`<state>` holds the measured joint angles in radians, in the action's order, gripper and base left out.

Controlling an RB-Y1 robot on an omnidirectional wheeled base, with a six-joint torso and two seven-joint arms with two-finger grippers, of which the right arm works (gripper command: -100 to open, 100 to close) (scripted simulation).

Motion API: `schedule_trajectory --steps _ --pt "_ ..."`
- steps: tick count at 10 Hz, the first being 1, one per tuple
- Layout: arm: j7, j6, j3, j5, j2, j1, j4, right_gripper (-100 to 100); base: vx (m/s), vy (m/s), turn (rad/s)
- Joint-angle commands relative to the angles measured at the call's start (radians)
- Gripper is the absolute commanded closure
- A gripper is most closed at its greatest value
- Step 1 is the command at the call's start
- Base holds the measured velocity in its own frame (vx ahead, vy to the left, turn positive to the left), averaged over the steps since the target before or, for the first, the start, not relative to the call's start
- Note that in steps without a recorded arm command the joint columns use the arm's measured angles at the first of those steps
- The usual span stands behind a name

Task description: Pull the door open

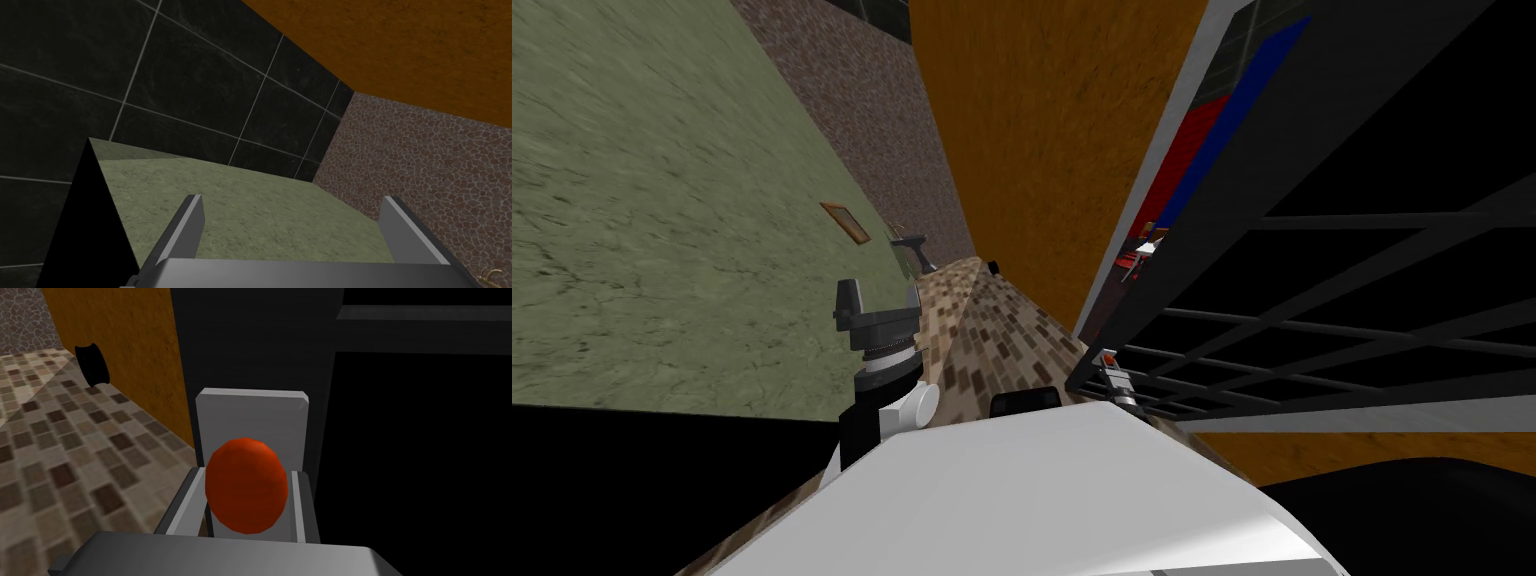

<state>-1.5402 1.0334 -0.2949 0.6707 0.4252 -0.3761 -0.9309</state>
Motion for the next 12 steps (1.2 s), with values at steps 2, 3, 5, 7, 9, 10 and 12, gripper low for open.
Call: schedule_trajectory --steps 2,3,5,7,9,10,12 --pt "-0.015 0.024 -0.027 -0.019 0.016 -0.014 -0.015 100 -0.204 0.001 0.036" --pt "-0.015 0.021 -0.024 -0.017 0.01 -0.007 0.003 100 -0.087 0.002 0.012" --pt "-0.036 0.046 -0.052 -0.034 0.026 -0.017 0.01 100 -0.184 -0.035 0.102" --pt "-0.051 0.067 -0.071 -0.046 0.04 -0.023 0.012 100 -0.204 -0.003 0.083" --pt "-0.067 0.088 -0.091 -0.058 0.054 -0.029 0.015 100 -0.239 -0.03 0.085" --pt "-0.076 0.102 -0.103 -0.066 0.063 -0.033 0.017 100 -0.231 -0.034 0.087" --pt "-0.08 0.1 -0.11 -0.069 0.063 -0.032 0.027 100 -0.141 -0.013 0.057"
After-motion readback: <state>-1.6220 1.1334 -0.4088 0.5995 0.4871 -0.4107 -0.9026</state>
